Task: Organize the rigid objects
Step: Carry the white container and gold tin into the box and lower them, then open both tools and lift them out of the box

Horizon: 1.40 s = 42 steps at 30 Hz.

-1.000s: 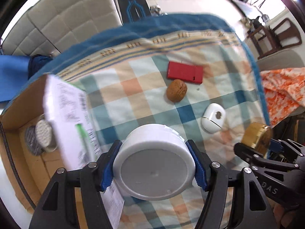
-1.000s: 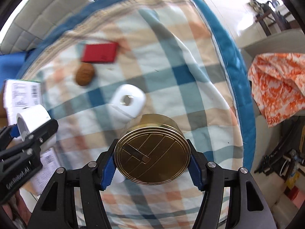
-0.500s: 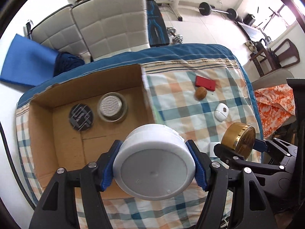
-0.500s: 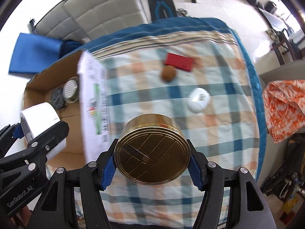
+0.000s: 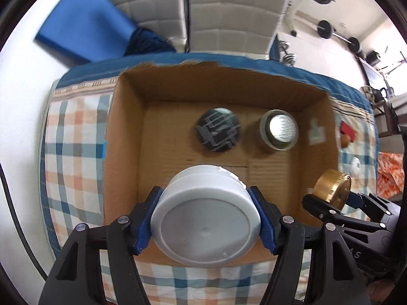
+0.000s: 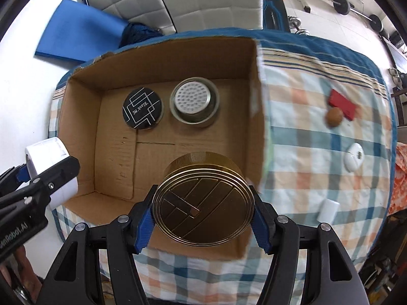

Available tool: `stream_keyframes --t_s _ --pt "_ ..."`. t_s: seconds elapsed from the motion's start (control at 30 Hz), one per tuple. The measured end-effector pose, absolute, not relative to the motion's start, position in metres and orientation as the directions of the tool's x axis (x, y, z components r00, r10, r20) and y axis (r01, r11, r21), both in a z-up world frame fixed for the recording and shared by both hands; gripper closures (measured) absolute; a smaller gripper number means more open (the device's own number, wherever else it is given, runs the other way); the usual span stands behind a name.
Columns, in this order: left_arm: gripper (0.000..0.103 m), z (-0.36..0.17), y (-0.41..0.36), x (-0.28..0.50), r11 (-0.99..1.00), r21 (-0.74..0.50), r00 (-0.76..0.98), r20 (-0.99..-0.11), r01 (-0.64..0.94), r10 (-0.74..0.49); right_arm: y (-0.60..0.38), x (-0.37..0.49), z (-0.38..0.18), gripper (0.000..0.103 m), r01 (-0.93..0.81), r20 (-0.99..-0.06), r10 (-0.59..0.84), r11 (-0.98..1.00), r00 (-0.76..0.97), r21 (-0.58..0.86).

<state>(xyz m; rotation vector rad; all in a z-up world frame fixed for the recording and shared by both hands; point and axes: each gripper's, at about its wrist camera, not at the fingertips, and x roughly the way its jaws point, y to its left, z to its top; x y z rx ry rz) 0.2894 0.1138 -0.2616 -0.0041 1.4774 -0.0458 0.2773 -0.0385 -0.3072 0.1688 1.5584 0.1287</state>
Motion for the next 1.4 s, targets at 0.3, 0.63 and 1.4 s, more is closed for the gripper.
stream_keyframes --t_s 0.3,0.63,1.4 --pt "0.037 -0.346 0.152 0.333 1.000 -0.009 -0.043 -0.999 -0.008 -0.010 0.000 0.303 -0.384 0.036 0.066 -0.988 0.112 0.992 -0.108 0.105" --pt "0.037 -0.395 0.141 0.364 0.997 0.052 -0.097 -0.994 0.051 0.057 0.008 0.313 -0.419 0.036 0.097 -0.985 0.050 0.995 -0.162 0.035" --pt "0.036 -0.375 0.147 0.371 0.995 0.043 -0.104 -0.993 0.085 0.052 0.001 0.321 -0.439 0.027 0.120 -0.970 0.086 0.991 -0.227 0.060"
